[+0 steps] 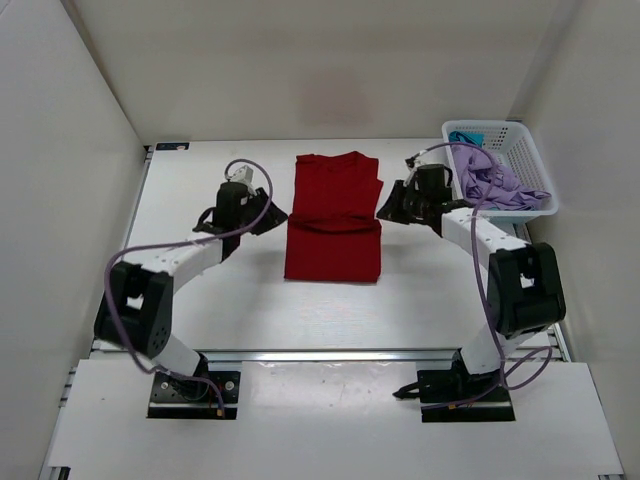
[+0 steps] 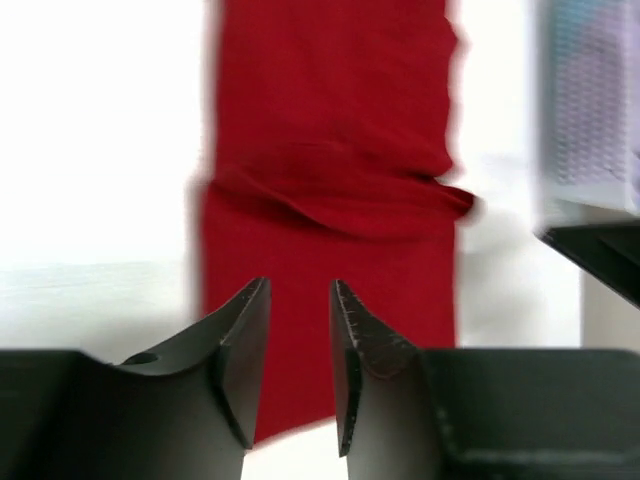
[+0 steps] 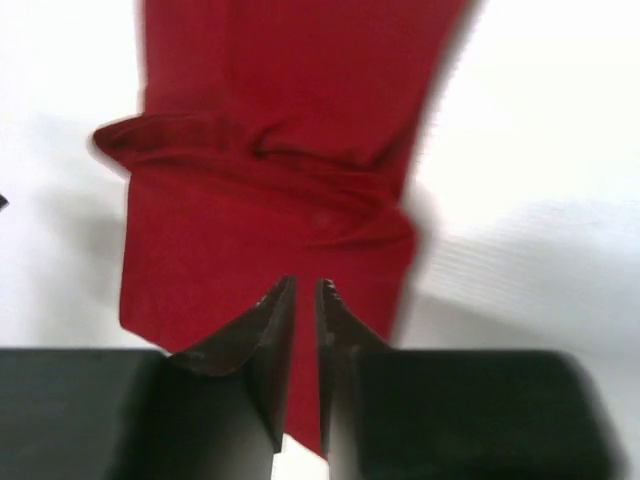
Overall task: Fold and stack the t-shirts
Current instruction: Fold the folded rectangular tshirt in 1/3 of the way, then grab one side of the 2/3 rectangular tshirt with both arms
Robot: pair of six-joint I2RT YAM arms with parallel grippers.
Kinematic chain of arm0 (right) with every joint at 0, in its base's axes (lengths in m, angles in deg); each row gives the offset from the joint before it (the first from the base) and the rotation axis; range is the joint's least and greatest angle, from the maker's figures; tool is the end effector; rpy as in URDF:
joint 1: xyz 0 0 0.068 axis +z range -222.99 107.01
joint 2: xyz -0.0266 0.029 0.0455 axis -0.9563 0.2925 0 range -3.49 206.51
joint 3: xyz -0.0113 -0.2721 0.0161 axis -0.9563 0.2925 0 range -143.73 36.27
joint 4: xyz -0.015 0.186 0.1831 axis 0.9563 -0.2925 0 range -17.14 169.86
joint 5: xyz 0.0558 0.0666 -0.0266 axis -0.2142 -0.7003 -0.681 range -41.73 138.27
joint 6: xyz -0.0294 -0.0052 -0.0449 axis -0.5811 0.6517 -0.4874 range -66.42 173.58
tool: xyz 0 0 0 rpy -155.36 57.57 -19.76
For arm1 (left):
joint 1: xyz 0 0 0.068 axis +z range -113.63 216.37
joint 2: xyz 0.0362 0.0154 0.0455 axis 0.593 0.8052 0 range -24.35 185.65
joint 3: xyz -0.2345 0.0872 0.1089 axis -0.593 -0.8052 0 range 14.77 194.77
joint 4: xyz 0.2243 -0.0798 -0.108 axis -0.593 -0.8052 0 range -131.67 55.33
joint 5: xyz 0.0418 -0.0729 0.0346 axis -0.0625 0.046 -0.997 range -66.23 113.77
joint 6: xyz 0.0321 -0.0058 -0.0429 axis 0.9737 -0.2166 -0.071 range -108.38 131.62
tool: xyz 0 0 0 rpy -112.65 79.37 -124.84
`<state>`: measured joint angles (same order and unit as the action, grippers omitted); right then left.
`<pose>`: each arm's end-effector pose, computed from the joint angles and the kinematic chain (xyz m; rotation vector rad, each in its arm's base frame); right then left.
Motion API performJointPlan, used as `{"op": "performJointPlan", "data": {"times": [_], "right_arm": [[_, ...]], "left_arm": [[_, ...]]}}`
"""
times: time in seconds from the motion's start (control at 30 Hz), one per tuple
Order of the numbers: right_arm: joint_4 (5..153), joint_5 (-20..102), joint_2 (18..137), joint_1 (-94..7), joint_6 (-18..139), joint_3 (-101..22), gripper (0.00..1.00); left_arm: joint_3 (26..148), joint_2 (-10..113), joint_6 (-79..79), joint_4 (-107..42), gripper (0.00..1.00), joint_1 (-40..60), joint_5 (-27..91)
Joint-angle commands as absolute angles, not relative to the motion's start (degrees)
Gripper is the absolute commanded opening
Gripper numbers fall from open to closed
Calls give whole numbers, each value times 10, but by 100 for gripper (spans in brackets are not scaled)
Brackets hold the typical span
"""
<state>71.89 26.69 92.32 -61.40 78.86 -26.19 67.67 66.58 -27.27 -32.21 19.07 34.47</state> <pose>0.3546 0.0862 0.2209 0.0784 2.3482 0.7580 0.3254 -0.1084 0.2105 -0.3191 2.2599 -0.7405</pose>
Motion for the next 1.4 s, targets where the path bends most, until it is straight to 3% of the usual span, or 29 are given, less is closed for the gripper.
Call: {"op": "performJointPlan", "data": {"times": [0.0, 0.33, 0.53, 0.77, 1.03, 1.37], "right_arm": [[762, 325, 893, -550, 776, -237, 0], [744, 289, 1065, -446, 739, -369, 0], [757, 245, 1153, -485, 764, -440, 0], [794, 183, 1187, -522, 801, -426, 0], [800, 141, 1068, -533, 812, -365, 0], [935, 156, 837, -557, 865, -16, 0]], "left_arm": [[605, 607, -285, -258, 40, 125, 325], [520, 688, -304, -200, 37, 90, 366], [462, 671, -302, -189, 37, 72, 362], [421, 601, -300, -188, 38, 85, 373], [420, 485, -273, -279, 46, 99, 330], [386, 506, -263, -273, 48, 112, 342]]}}
